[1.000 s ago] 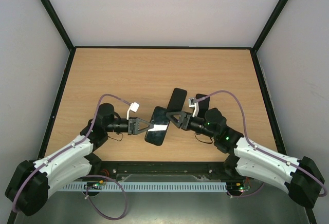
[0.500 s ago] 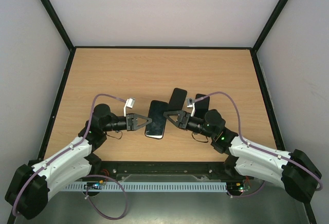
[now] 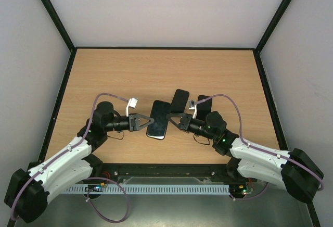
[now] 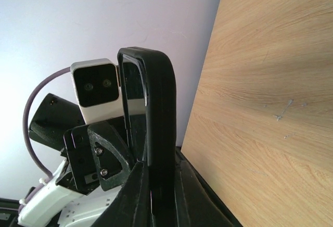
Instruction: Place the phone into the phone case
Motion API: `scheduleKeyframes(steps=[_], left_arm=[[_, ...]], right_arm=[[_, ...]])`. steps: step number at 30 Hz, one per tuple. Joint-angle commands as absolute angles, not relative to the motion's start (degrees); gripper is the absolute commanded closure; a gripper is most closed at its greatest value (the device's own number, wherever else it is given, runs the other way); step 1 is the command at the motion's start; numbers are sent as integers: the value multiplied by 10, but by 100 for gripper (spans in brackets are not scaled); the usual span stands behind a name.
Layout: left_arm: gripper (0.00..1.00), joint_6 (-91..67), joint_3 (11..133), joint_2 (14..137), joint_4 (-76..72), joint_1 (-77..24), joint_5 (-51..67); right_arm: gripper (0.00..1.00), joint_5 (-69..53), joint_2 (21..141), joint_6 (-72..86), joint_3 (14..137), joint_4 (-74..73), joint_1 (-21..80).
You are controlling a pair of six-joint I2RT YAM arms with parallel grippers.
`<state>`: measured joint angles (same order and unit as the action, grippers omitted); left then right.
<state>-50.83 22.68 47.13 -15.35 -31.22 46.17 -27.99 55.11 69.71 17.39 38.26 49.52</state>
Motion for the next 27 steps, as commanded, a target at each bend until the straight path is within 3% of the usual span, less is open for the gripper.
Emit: scheduleKeyframes(steps=[1, 4, 8, 13, 16, 21, 27], left_arm=[[98, -508, 245, 457, -153, -309, 409], [98, -555, 240, 447, -205, -309, 408], [98, -590, 238, 438, -242, -309, 383], [98, -607, 229, 432, -267, -309, 355], [98, -615, 222, 433, -282, -309, 352], [98, -614, 217, 429, -279, -309, 337], [98, -567, 224, 421, -217, -309, 306]], right_arm=[[82, -302, 549, 713, 183, 425, 502], [60, -315, 562, 720, 174, 442, 502], [40, -337, 588, 728, 167, 473, 509], [38, -347, 612, 741, 164, 505, 520], [43, -348, 622, 743, 165, 517, 524], [59, -344, 636, 759, 165, 544, 525], [96, -337, 647, 790, 163, 575, 525]])
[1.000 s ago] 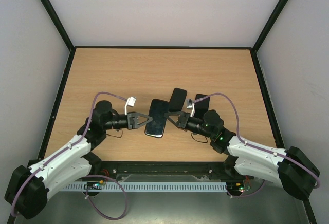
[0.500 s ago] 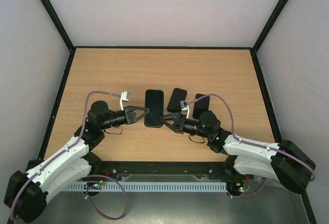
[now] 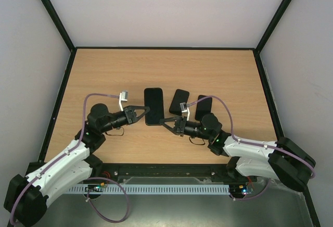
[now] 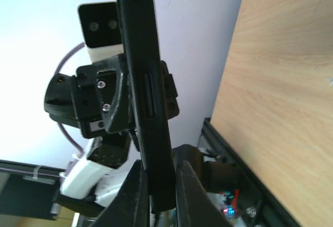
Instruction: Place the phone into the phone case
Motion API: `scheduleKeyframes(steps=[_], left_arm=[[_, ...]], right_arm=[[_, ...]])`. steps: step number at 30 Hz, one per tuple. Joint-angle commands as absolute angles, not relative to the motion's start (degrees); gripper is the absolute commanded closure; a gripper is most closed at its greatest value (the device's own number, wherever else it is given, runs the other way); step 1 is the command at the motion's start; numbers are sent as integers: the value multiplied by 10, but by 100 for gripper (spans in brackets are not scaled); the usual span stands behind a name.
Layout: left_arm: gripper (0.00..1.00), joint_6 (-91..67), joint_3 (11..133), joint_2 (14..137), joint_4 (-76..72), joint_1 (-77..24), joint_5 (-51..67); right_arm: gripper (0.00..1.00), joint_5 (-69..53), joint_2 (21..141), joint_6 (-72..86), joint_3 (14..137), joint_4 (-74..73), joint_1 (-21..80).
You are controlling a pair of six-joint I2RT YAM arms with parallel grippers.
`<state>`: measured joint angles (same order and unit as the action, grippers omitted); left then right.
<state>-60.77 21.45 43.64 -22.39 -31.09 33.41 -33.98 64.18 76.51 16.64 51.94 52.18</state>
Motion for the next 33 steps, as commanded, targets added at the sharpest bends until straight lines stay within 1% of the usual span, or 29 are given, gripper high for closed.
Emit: scheduleKeyframes(steps=[1, 4, 10, 15, 16, 18, 21, 25, 29, 32, 33], left_arm=[[98, -548, 231, 421, -191, -309, 297], [98, -506, 251, 427, -139, -309, 286], [98, -491, 255, 416, -117, -309, 276], [97, -513, 250, 411, -110, -308, 261], [94, -517, 250, 412, -107, -308, 257], [81, -525, 251, 413, -96, -308, 240], [68, -528, 258, 415, -72, -308, 228], [42, -522, 267, 413, -31, -308, 206], [23, -504, 286, 404, 13, -307, 178], [2, -483, 298, 397, 49, -306, 151], [1, -477, 304, 395, 65, -307, 140]], right_arm=[[98, -336, 651, 798, 162, 580, 525], [98, -334, 663, 816, 160, 588, 525], [98, -324, 687, 826, 148, 620, 525], [98, -301, 673, 786, 154, 572, 525], [98, -296, 666, 776, 156, 556, 525], [98, -282, 656, 762, 158, 532, 525], [98, -263, 650, 734, 171, 477, 525], [98, -236, 654, 717, 170, 451, 525], [98, -220, 679, 703, 179, 439, 525], [98, -215, 712, 682, 209, 407, 523], [98, -214, 721, 676, 219, 398, 522]])
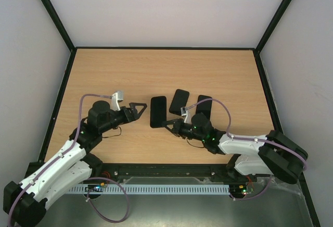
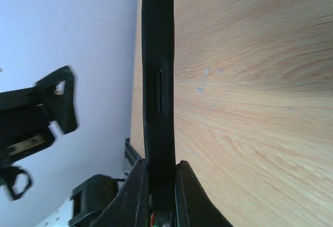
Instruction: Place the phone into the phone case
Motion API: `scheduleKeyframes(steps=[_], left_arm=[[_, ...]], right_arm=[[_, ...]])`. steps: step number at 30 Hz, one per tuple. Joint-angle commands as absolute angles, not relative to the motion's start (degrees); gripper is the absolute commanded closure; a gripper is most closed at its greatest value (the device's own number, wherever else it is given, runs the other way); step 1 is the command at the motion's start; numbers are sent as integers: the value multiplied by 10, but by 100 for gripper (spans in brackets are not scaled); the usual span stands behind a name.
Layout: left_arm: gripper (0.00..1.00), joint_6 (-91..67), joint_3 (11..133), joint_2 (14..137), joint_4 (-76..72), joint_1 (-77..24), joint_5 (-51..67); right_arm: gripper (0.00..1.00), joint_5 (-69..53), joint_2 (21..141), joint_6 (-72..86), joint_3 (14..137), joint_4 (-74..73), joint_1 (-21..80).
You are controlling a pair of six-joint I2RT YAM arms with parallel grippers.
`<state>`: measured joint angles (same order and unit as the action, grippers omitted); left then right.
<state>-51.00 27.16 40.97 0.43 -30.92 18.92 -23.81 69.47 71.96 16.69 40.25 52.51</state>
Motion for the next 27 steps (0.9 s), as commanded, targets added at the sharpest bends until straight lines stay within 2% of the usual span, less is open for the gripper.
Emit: scheduleKeyframes(steps=[1, 10, 19, 24, 27], left_arm=[[1, -470, 309, 395, 81, -307, 129], [1, -434, 318, 356, 130, -307, 113], [1, -421, 316, 321, 164, -306, 110], [1, -414, 316, 312, 178, -306, 108], [1, -411, 320, 309, 185, -305, 107]], right_arm=[[98, -212, 732, 671, 228, 390, 521], [98, -226, 842, 643, 297, 392, 484], [98, -312, 998, 632, 395, 409, 449], [98, -308, 1036, 629, 410, 397, 445], [90, -296, 1037, 621, 417, 366, 443]])
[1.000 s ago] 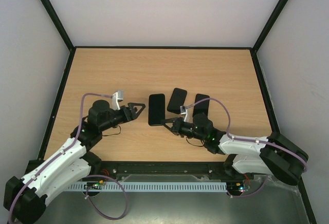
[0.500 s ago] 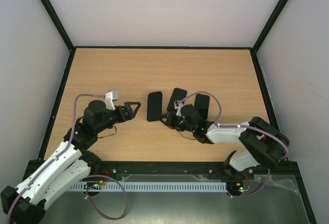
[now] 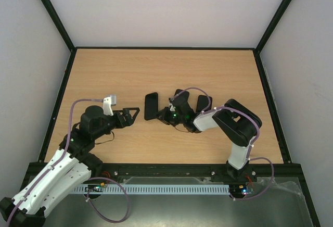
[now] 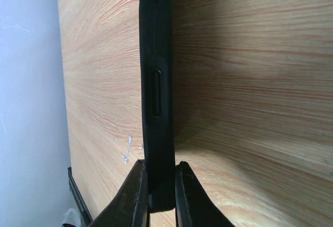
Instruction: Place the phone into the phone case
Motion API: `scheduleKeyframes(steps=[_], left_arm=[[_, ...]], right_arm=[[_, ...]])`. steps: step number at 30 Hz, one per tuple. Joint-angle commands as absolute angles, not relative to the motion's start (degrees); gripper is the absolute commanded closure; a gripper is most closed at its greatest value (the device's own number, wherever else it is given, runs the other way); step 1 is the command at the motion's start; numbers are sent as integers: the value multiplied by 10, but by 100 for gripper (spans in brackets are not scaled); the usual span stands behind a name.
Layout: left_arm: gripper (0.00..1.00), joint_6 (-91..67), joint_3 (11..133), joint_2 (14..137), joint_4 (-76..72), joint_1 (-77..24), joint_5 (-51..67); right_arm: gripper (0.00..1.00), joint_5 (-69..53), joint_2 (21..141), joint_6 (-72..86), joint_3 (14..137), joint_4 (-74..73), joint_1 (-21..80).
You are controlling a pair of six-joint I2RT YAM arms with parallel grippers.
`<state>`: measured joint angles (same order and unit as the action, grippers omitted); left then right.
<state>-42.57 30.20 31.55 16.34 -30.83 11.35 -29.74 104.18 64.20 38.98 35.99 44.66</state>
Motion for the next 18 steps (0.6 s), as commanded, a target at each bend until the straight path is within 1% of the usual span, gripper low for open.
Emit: scheduleKeyframes(steps=[1, 2, 5, 7, 16, 18], left_arm=[[0, -411, 320, 307, 186, -306, 106], [1, -411, 320, 306, 187, -305, 105], [0, -411, 320, 304, 190, -306, 101], [1, -413, 321, 304, 194, -306, 96], [1, -416, 335, 304, 214, -306, 77], [1, -419, 340, 304, 218, -305, 68]], right_arm=[[85, -291, 1036, 617, 420, 353, 442], [80, -286, 1034, 614, 424, 337, 442], [72, -276, 1021, 603, 432, 295, 441], [64, -266, 1004, 599, 429, 277, 440], [21, -191, 892, 544, 426, 143, 440], [7, -173, 859, 531, 426, 113, 440]])
